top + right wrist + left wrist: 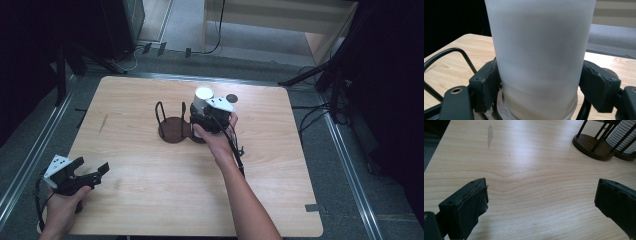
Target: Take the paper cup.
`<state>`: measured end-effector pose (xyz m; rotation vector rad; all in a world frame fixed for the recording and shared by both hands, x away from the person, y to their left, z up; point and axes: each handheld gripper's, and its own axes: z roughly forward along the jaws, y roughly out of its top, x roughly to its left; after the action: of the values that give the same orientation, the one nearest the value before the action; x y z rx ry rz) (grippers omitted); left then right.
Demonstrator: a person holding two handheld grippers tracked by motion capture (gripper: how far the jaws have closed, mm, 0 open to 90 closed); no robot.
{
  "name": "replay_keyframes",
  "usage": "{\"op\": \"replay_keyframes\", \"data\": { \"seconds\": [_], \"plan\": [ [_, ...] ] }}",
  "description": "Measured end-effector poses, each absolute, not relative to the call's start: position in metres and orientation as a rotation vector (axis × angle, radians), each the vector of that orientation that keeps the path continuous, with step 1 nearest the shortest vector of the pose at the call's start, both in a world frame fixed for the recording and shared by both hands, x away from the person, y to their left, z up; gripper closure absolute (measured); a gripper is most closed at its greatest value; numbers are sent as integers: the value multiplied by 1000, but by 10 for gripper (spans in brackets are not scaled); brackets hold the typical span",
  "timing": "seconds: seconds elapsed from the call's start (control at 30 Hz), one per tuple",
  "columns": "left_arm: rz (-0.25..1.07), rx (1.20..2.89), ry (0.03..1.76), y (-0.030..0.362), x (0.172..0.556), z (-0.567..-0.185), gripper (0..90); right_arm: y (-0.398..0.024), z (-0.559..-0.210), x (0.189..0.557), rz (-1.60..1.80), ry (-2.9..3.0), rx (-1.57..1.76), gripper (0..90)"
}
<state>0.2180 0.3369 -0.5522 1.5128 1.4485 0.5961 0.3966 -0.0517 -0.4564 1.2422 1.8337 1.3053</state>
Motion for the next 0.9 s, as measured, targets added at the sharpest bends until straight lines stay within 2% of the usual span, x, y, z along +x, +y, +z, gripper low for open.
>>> {"op": "replay_keyframes", "data": {
  "seconds": [0.9],
  "plan": [
    [594, 1500, 1448, 338, 217, -553, 0, -50, -453, 399, 1305, 1824, 1210, 250]
  ]
}}
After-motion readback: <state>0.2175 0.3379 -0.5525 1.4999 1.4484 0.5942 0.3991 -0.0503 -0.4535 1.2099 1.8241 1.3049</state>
